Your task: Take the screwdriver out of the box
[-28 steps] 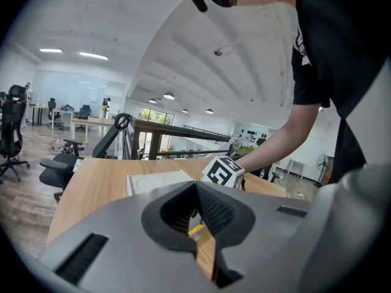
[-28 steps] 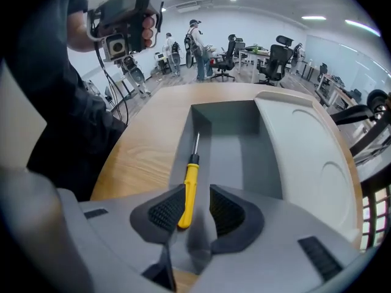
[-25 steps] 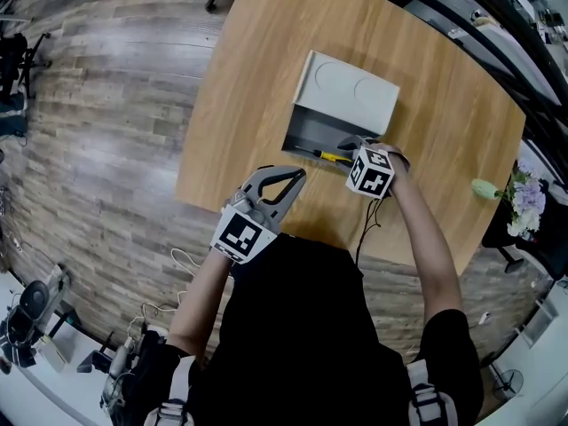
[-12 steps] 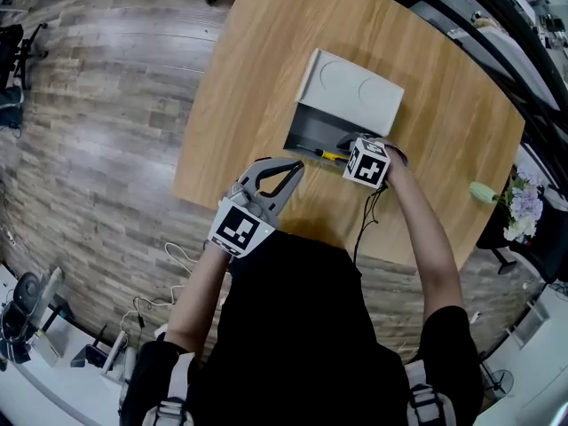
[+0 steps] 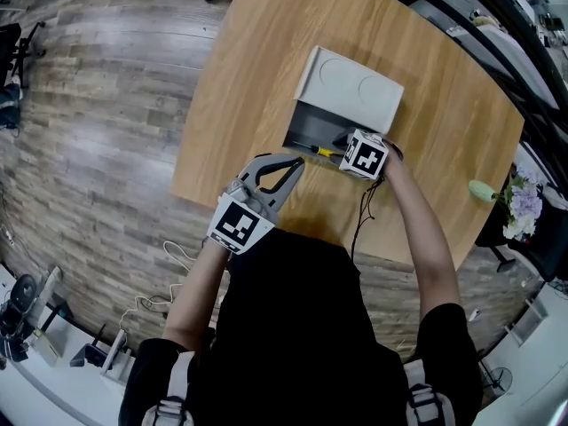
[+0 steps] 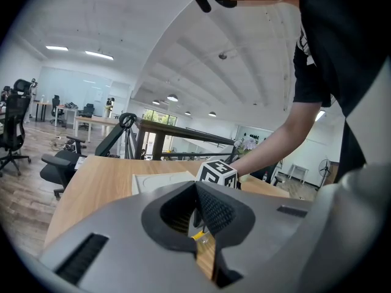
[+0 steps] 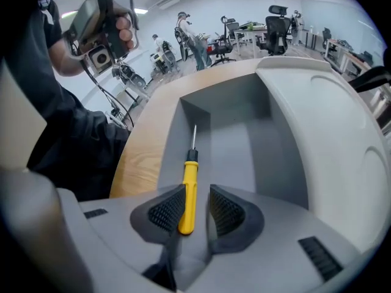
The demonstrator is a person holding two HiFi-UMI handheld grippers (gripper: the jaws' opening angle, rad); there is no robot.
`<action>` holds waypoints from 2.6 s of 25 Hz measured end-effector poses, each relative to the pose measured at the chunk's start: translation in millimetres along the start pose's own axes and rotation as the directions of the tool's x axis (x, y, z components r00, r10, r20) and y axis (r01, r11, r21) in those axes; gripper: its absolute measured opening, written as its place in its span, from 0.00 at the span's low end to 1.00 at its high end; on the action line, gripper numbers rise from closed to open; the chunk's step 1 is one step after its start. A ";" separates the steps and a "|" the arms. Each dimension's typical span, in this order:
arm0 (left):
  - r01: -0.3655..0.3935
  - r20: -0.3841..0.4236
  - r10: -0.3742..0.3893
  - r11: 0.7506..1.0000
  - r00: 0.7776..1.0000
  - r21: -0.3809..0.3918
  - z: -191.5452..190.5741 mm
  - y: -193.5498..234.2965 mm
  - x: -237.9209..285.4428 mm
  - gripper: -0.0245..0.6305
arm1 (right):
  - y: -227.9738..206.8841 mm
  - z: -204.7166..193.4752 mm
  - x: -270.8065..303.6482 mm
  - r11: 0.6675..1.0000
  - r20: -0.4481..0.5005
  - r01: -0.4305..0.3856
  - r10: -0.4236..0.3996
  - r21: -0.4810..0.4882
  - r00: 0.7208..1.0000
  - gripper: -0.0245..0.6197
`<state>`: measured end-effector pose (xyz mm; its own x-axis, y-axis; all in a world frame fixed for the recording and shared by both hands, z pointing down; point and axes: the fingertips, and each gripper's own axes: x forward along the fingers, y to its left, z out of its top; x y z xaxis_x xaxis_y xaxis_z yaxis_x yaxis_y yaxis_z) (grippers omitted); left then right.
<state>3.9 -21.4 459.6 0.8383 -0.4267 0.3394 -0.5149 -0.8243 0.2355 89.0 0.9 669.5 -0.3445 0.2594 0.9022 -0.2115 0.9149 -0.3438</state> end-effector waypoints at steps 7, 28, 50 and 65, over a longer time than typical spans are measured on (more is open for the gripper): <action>-0.003 0.003 0.003 1.000 1.000 0.011 -0.5 0.2 -1.7 0.07 | -4.8 15.0 -6.0 0.987 0.132 0.149 -0.155 0.052 0.979 0.25; -0.034 -0.014 0.034 0.999 0.999 0.016 0.4 6.6 -7.3 0.07 | -25.5 25.8 -20.1 0.946 0.200 0.323 -0.317 -0.001 0.927 0.25; -0.039 -0.009 0.039 0.999 0.999 0.009 -1.3 3.0 -8.7 0.07 | -2.2 11.1 4.0 0.999 0.038 0.021 -0.020 -0.043 0.999 0.25; -0.033 -0.003 0.033 0.999 0.999 0.012 0.4 1.0 -8.2 0.07 | -5.7 12.4 4.8 0.986 0.070 0.143 -0.137 -0.087 0.988 0.22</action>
<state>-3.4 -18.8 456.7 0.8202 -0.4528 0.3497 -0.5404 -0.8139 0.2134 77.2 -6.9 672.6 -0.3752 0.1098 0.9204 -0.1778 0.9660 -0.1877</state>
